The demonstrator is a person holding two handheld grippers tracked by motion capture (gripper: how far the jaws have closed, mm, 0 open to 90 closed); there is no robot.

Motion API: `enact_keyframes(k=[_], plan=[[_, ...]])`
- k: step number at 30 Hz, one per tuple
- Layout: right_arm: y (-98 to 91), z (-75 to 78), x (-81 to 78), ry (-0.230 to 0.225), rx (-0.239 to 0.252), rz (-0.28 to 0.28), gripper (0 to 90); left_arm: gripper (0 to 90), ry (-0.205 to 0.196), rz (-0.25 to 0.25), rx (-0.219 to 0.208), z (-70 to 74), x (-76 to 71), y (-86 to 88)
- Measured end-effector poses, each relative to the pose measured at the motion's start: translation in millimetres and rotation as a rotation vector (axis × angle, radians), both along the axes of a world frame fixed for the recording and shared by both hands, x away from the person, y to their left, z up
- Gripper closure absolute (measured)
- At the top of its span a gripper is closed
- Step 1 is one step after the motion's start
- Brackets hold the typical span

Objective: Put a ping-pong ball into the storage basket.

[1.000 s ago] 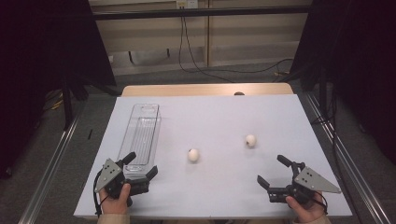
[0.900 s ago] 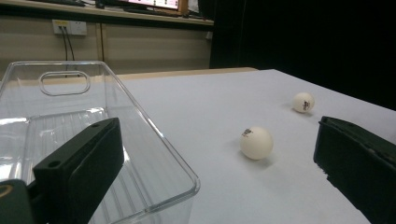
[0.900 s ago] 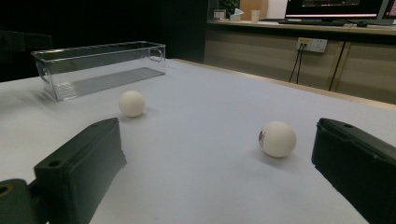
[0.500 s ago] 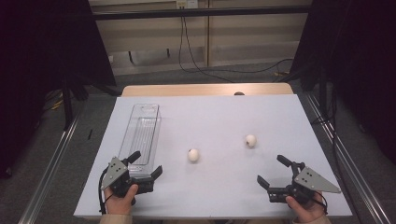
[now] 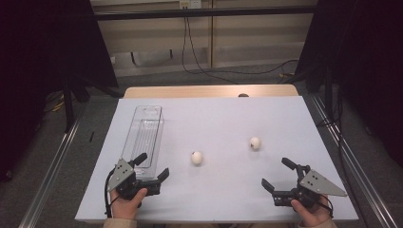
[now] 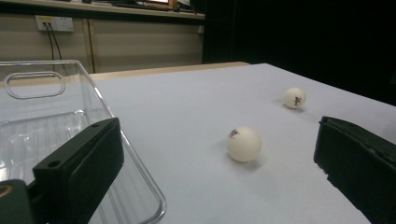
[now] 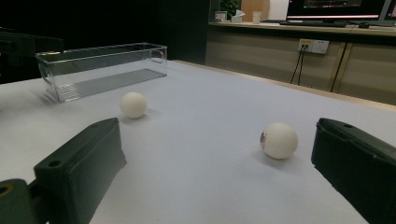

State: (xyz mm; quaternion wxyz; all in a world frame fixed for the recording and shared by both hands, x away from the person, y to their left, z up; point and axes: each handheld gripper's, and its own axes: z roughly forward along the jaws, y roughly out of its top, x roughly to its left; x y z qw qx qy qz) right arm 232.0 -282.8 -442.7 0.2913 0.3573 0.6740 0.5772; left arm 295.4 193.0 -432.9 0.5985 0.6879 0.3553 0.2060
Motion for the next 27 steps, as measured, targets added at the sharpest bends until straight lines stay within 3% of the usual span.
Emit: enact_keyframes(k=[16, 27], plan=[[-0.3, 0.0, 0.2, -0.002, 0.003, 0.005, 1.4, 2.1, 0.008, -0.011, 0.015, 0.9, 3.4, -14.7], [0.3, 0.3, 0.0, -0.001, 0.010, 0.007, 1.4, 2.1, 0.010, -0.029, 0.053, 0.1, 5.9, -23.2]])
